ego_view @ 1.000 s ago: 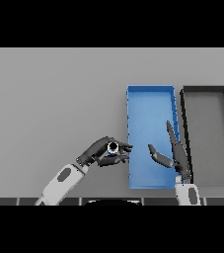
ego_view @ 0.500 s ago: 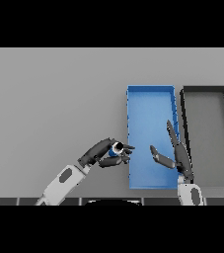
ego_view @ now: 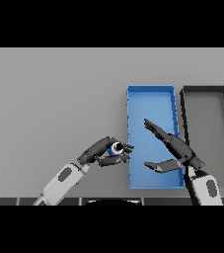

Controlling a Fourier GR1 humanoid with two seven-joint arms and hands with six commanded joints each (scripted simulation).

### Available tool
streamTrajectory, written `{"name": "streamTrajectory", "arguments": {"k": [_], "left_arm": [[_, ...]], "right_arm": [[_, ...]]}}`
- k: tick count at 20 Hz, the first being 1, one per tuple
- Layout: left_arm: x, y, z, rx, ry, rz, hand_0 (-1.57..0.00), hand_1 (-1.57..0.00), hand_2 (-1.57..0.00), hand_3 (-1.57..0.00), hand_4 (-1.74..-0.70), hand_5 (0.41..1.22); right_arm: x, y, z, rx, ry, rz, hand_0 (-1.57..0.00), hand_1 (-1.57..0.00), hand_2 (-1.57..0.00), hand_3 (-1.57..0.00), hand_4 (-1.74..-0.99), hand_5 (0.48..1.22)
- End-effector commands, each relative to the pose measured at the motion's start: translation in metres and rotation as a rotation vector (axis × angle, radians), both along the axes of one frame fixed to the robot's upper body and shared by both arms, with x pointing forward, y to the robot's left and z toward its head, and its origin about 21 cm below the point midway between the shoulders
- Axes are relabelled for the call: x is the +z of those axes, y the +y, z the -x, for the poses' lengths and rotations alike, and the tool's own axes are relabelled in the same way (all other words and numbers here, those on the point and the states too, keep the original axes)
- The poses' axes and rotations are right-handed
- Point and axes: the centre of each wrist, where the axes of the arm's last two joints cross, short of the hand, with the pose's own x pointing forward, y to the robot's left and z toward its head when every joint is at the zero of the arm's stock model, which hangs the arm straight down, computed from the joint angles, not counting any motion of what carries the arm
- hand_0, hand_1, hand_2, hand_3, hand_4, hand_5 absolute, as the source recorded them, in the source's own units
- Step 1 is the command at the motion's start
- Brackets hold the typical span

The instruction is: Pick up the blue pipe and place it into the blue bin.

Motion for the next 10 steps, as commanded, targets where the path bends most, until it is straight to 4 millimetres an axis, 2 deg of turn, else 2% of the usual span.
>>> {"name": "streamTrajectory", "arguments": {"k": [1, 2, 3, 4, 10], "left_arm": [[0.002, 0.000, 0.000, 0.000, -0.002, 0.008, -1.57, -1.57, -1.57, -1.49, -1.74, 1.221], [-0.003, 0.002, 0.002, -0.001, 0.001, 0.001, -1.57, -1.57, -1.57, -1.49, -1.74, 1.221], [-0.001, -0.003, -0.001, 0.010, 0.011, -0.012, -1.57, -1.57, -1.57, -1.48, -1.74, 1.221], [0.001, 0.001, -0.001, 0.008, 0.000, -0.010, -1.57, -1.57, -1.57, -1.48, -1.74, 1.221], [0.000, 0.001, -0.004, -0.025, 0.001, 0.018, -1.57, -1.57, -1.57, -1.52, -1.74, 1.221]], "right_arm": [[0.006, 0.007, -0.004, 0.035, 0.004, 0.015, 0.00, 0.00, 0.00, 0.00, -1.306, 0.502], [0.015, 0.012, -0.007, 0.076, -0.004, 0.028, 0.00, 0.00, 0.00, 0.00, -1.309, 0.503], [0.020, 0.021, -0.010, 0.113, -0.017, 0.051, 0.00, 0.00, 0.00, 0.00, -1.314, 0.510], [0.024, 0.029, -0.013, 0.150, -0.044, 0.078, 0.00, 0.00, 0.00, 0.00, -1.311, 0.517], [0.033, 0.070, -0.024, 0.289, -0.057, 0.154, 0.00, 0.00, 0.00, 0.00, -1.232, 0.531]]}}
